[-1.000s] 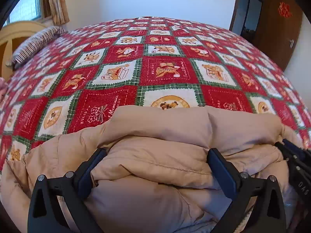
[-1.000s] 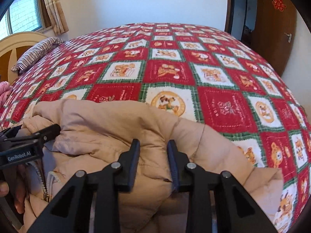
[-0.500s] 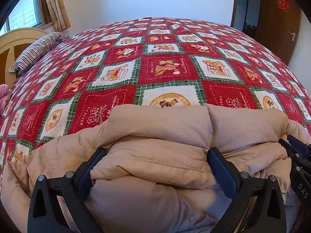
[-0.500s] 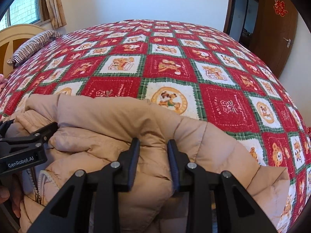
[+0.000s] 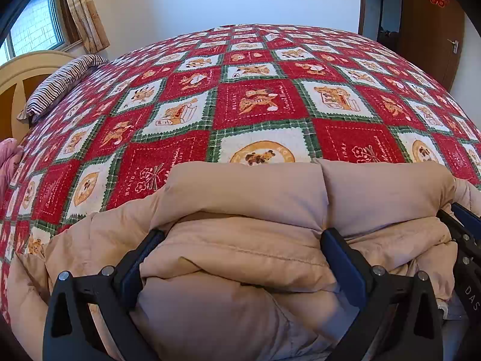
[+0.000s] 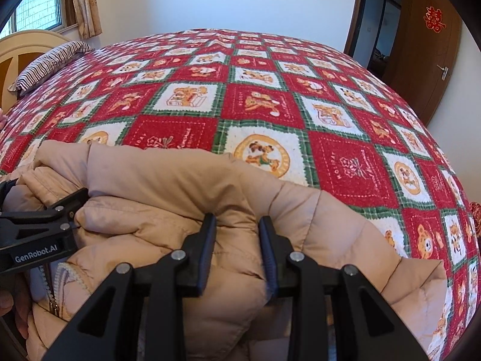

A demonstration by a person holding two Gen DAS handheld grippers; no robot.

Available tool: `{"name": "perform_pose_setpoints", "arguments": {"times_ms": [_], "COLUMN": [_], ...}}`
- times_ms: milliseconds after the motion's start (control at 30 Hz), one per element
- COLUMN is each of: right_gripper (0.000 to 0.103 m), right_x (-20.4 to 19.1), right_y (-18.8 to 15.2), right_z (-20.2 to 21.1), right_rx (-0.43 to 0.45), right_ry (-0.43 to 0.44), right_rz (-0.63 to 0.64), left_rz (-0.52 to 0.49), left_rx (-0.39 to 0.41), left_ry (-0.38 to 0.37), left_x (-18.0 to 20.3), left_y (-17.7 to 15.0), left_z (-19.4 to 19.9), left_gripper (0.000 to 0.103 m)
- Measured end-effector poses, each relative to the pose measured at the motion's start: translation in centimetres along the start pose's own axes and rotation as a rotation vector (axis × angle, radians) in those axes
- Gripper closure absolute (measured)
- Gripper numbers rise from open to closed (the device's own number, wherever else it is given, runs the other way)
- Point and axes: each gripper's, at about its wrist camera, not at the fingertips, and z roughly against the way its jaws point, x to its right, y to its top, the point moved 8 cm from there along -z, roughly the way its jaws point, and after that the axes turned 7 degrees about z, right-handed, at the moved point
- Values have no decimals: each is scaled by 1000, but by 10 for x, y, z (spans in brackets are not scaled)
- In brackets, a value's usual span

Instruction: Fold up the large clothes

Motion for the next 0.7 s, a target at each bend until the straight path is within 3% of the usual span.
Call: {"name": "perform_pose_setpoints", "arguments": {"times_ms": [600, 667, 700], "right_gripper": [69, 50, 42], "right_x": [2, 12, 19], "right_y": [4, 4, 1], "right_z": [5, 24, 40], "right_rx": [-2, 30, 65], "right_ry": [3, 0, 11], "right_rz": [17, -13, -46], "left_rz": [-23, -4, 26], "left_rx": [-19, -12, 29], "left_ry": [10, 9, -30], "left_x": [1, -9, -17], "left_y": [7, 19, 28], "left_z": [4, 24, 47], "left_gripper": [1, 1, 1]}}
